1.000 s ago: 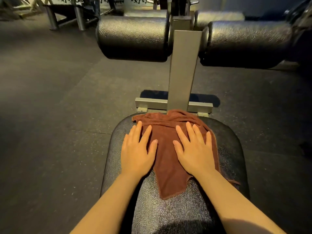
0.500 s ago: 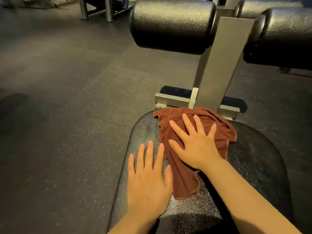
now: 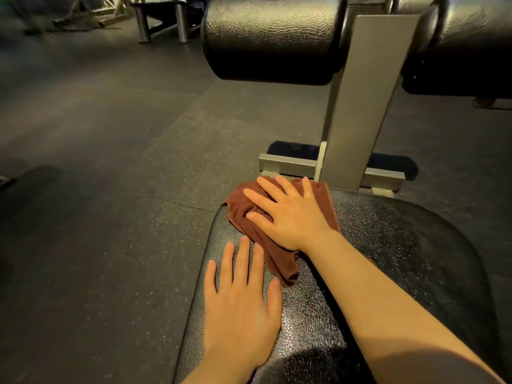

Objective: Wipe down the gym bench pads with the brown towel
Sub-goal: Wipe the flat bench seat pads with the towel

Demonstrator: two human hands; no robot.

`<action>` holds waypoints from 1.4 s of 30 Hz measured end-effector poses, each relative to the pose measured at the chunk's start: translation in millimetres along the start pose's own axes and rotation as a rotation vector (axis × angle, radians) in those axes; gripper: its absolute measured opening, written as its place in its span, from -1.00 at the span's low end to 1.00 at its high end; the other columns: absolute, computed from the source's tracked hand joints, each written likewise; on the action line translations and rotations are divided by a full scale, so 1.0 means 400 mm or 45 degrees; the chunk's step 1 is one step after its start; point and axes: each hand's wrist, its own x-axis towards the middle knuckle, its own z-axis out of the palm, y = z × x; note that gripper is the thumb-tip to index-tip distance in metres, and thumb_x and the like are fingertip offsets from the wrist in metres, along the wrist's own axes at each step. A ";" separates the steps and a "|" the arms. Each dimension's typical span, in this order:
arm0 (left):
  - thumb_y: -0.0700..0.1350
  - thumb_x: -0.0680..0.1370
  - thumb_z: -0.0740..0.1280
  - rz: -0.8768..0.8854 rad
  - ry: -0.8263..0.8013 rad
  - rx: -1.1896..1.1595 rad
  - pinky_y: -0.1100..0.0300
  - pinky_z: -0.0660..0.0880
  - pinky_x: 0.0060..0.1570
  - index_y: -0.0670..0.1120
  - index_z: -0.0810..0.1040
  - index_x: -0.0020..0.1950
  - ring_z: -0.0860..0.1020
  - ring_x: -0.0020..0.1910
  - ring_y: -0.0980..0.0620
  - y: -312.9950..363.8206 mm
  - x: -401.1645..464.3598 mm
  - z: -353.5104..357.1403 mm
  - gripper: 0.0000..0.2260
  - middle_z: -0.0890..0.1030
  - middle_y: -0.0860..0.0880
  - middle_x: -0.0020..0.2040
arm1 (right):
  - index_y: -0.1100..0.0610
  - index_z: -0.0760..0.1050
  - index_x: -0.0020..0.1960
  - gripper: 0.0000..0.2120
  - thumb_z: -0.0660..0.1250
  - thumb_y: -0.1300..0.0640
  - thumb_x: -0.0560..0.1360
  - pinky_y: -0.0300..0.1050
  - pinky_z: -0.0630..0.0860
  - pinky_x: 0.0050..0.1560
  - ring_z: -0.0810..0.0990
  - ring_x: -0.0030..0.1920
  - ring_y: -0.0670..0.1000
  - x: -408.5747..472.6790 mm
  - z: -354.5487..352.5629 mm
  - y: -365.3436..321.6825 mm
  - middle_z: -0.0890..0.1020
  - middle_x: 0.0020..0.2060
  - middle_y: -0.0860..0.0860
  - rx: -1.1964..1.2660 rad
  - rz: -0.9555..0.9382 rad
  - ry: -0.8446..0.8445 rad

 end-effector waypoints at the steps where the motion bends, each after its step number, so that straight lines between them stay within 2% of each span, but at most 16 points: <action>1: 0.13 0.57 0.07 0.002 0.003 -0.005 -0.14 0.19 0.34 -0.11 0.50 0.42 0.41 0.44 -0.15 -0.001 0.000 -0.001 -0.46 0.45 -0.12 0.45 | -0.33 -0.06 0.55 -0.30 -0.39 -0.41 0.44 0.36 -0.26 0.47 -0.13 0.59 0.07 -0.019 0.000 0.014 -0.04 0.60 -0.15 0.011 0.042 0.016; 3: 0.14 0.58 0.05 0.007 0.013 -0.006 -0.14 0.18 0.35 -0.09 0.46 0.46 0.40 0.45 -0.15 -0.003 -0.001 0.000 -0.45 0.43 -0.11 0.47 | -0.33 -0.07 0.55 -0.22 -0.47 -0.38 0.35 0.33 -0.24 0.48 -0.12 0.59 0.07 -0.063 -0.001 0.051 -0.02 0.60 -0.15 0.010 0.116 0.033; 9: 0.14 0.59 0.05 -0.015 0.054 -0.040 -0.12 0.16 0.35 -0.06 0.42 0.49 0.34 0.46 -0.11 0.001 -0.004 0.007 -0.46 0.42 -0.10 0.47 | -0.18 0.08 0.57 -0.24 -0.40 -0.29 0.44 0.15 -0.04 0.52 0.05 0.57 0.12 -0.227 -0.009 0.209 0.16 0.58 0.00 -0.014 0.362 0.152; 12: 0.14 0.60 0.03 -0.020 0.045 -0.058 -0.10 0.12 0.37 -0.05 0.40 0.50 0.35 0.46 -0.12 0.007 -0.009 0.009 -0.47 0.41 -0.10 0.48 | -0.12 0.16 0.57 -0.25 -0.34 -0.30 0.47 0.13 0.02 0.52 0.13 0.56 0.13 -0.286 -0.014 0.274 0.23 0.55 0.06 0.006 0.512 0.211; 15: 0.14 0.60 0.03 -0.012 0.047 -0.064 -0.11 0.11 0.37 -0.04 0.39 0.51 0.37 0.46 -0.15 0.005 -0.016 0.017 -0.46 0.42 -0.11 0.48 | -0.13 0.14 0.57 -0.25 -0.35 -0.30 0.47 0.18 0.05 0.52 0.13 0.55 0.15 -0.301 -0.002 0.271 0.22 0.56 0.06 -0.009 0.654 0.207; 18: 0.15 0.59 0.03 -0.022 0.054 -0.109 -0.13 0.12 0.37 -0.03 0.41 0.50 0.38 0.45 -0.16 0.008 -0.007 0.021 -0.46 0.43 -0.11 0.47 | -0.17 -0.04 0.60 -0.34 -0.36 -0.27 0.53 0.24 -0.08 0.52 -0.02 0.58 0.17 -0.284 0.002 0.215 0.04 0.60 0.03 -0.049 0.810 0.127; 20: 0.15 0.59 0.03 -0.025 0.024 -0.126 -0.14 0.13 0.36 -0.03 0.42 0.49 0.39 0.45 -0.17 0.010 -0.004 0.020 -0.46 0.44 -0.12 0.46 | -0.19 -0.14 0.59 -0.43 -0.33 -0.25 0.59 0.33 -0.18 0.49 -0.13 0.58 0.20 -0.270 0.003 0.167 -0.08 0.61 0.01 -0.018 0.794 0.063; 25: 0.16 0.59 0.01 -0.007 -0.072 -0.141 -0.16 0.15 0.35 -0.02 0.43 0.48 0.40 0.43 -0.19 0.007 0.011 0.017 -0.46 0.45 -0.13 0.45 | -0.24 -0.19 0.57 -0.24 -0.50 -0.31 0.39 0.47 -0.32 0.39 -0.22 0.57 0.20 -0.282 0.025 0.052 -0.16 0.60 -0.03 0.015 0.650 0.034; 27: 0.19 0.59 -0.04 -0.029 -0.124 -0.187 -0.21 0.20 0.40 0.02 0.38 0.51 0.35 0.48 -0.17 0.006 0.011 0.007 -0.44 0.41 -0.11 0.49 | -0.25 -0.07 0.58 -0.27 -0.44 -0.30 0.43 0.48 -0.30 0.37 -0.13 0.58 0.23 -0.326 0.036 0.013 -0.05 0.61 -0.02 0.013 0.630 0.056; 29: 0.22 0.58 -0.11 -0.031 -0.162 -0.252 -0.23 0.15 0.45 0.09 0.29 0.55 0.24 0.54 -0.10 0.007 0.008 -0.011 -0.42 0.34 -0.05 0.54 | -0.21 0.29 0.50 -0.39 -0.19 -0.28 0.54 0.51 -0.11 0.33 0.21 0.51 0.30 -0.384 0.032 -0.011 0.30 0.52 0.03 0.057 0.676 0.085; 31: 0.19 0.59 -0.08 0.059 -0.145 -0.315 -0.28 0.18 0.42 0.11 0.28 0.55 0.24 0.52 -0.02 0.013 -0.001 -0.030 -0.45 0.37 -0.01 0.51 | -0.14 0.47 0.40 -0.47 -0.02 -0.26 0.56 0.53 0.01 0.26 0.41 0.40 0.31 -0.435 0.041 -0.008 0.49 0.40 0.04 0.067 0.738 0.120; 33: 0.15 0.60 0.00 0.186 -0.136 -0.356 -0.35 0.26 0.35 0.09 0.32 0.52 0.30 0.46 -0.02 0.043 -0.018 -0.041 -0.50 0.44 -0.04 0.46 | -0.16 0.40 0.44 -0.44 -0.05 -0.30 0.56 0.55 -0.04 0.27 0.36 0.43 0.31 -0.472 0.041 0.013 0.44 0.44 0.04 0.097 0.808 0.109; 36: 0.28 0.63 -0.11 0.260 -0.164 -0.350 -0.44 0.15 0.34 0.19 0.24 0.54 0.31 0.51 -0.05 0.138 -0.049 -0.037 -0.49 0.37 0.05 0.51 | -0.25 0.03 0.57 -0.29 -0.34 -0.37 0.46 0.55 -0.29 0.30 -0.05 0.58 0.27 -0.487 0.026 0.063 0.06 0.60 -0.01 0.130 0.839 0.089; 38: 0.31 0.64 -0.19 0.338 -0.146 -0.319 -0.45 0.14 0.33 0.22 0.15 0.55 0.25 0.51 -0.01 0.206 -0.059 -0.027 -0.49 0.30 0.14 0.52 | -0.26 -0.18 0.57 -0.22 -0.48 -0.36 0.37 0.54 -0.35 0.32 -0.23 0.57 0.21 -0.479 0.021 0.100 -0.13 0.61 -0.05 0.110 0.823 0.129; 40: 0.30 0.65 -0.15 0.347 -0.136 -0.269 -0.40 0.11 0.38 0.20 0.18 0.55 0.27 0.51 -0.01 0.251 -0.053 -0.013 -0.50 0.30 0.12 0.52 | -0.27 -0.21 0.57 -0.21 -0.50 -0.37 0.34 0.54 -0.31 0.36 -0.24 0.57 0.18 -0.462 0.013 0.150 -0.15 0.60 -0.08 0.128 0.810 0.148; 42: 0.30 0.65 -0.10 0.278 -0.112 -0.224 -0.26 0.01 0.40 0.18 0.21 0.55 0.24 0.52 0.00 0.270 -0.045 0.004 -0.49 0.26 0.05 0.55 | -0.29 -0.19 0.56 -0.26 -0.44 -0.41 0.39 0.54 -0.25 0.38 -0.23 0.58 0.16 -0.444 0.003 0.202 -0.13 0.60 -0.10 0.146 0.805 0.154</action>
